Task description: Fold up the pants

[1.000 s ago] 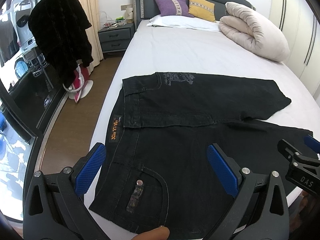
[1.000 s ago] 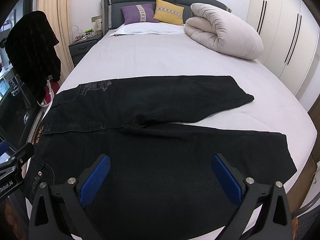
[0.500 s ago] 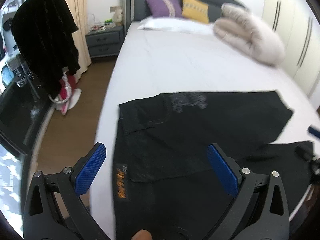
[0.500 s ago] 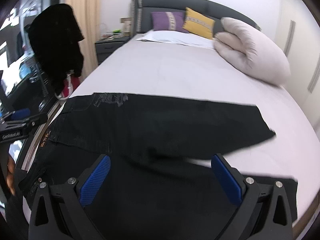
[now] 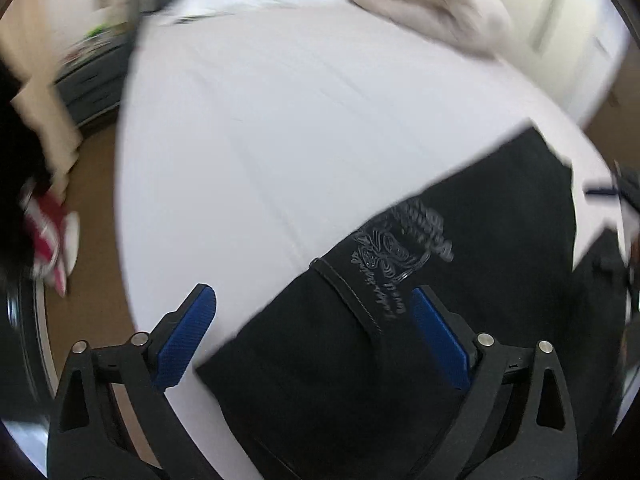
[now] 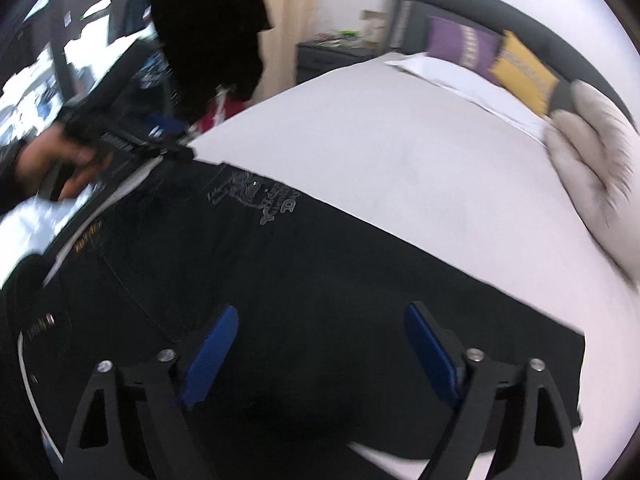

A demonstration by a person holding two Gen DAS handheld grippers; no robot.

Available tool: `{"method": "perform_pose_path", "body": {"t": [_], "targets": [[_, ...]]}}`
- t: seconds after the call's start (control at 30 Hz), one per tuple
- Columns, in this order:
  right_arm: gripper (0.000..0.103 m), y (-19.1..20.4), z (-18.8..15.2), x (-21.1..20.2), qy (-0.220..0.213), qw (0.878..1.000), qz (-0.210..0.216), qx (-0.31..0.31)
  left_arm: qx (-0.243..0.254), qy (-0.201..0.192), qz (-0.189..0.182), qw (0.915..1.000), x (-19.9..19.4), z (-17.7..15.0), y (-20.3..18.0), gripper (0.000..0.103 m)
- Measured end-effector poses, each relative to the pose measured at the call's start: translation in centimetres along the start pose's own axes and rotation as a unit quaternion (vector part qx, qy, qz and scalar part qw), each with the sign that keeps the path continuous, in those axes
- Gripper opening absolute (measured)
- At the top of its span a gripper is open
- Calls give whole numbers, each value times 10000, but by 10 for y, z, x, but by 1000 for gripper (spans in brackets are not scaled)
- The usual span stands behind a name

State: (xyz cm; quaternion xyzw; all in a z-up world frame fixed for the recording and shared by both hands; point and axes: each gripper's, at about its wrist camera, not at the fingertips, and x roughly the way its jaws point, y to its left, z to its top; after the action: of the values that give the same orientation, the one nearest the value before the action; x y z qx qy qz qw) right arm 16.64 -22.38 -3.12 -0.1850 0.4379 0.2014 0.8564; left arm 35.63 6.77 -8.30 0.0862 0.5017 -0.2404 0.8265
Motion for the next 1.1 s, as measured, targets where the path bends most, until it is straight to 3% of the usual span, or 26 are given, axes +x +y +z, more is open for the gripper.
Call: {"method": "perform_pose_path", "body": {"t": [0.07, 0.13, 0.2, 0.23, 0.3, 0.4, 0.57, 0.67, 0.83, 0.97, 1.1], "targets": [[73, -6, 4, 10, 83, 9998, 142, -110, 285, 222, -438, 9984, 17, 7, 1, 92], [73, -14, 11, 20, 129, 9993, 283, -212, 369, 398, -773, 9955, 28, 11, 3, 88], [73, -21, 19, 28, 87, 9985, 444, -302, 381, 541, -1033, 9924, 40, 15, 9, 73], [73, -24, 23, 33, 76, 9981, 494, -357, 381, 612, -1093, 9914, 46, 18, 12, 69], [72, -28, 31, 40, 83, 9972, 568, -487, 400, 792, -1163, 9892, 60, 22, 16, 47], [71, -31, 43, 53, 120, 9948, 723, -713, 532, 931, -1216, 9868, 72, 23, 14, 37], [56, -34, 59, 77, 316, 9924, 737, -928, 680, 986, -1114, 9865, 76, 19, 0, 11], [49, -34, 68, 91, 457, 9904, 725, -1082, 814, 704, -883, 9903, 65, 12, -15, 8], [49, -36, 80, 109, 667, 9855, 723, -1380, 1063, 87, -570, 9927, 26, -8, -36, 7], [48, -36, 91, 123, 841, 9822, 586, -1576, 1249, -141, -396, 9913, -4, -23, -43, 7], [38, -37, 98, 137, 1096, 9791, 649, -1585, 1267, -229, -385, 9909, -16, -27, -45, 7]]}}
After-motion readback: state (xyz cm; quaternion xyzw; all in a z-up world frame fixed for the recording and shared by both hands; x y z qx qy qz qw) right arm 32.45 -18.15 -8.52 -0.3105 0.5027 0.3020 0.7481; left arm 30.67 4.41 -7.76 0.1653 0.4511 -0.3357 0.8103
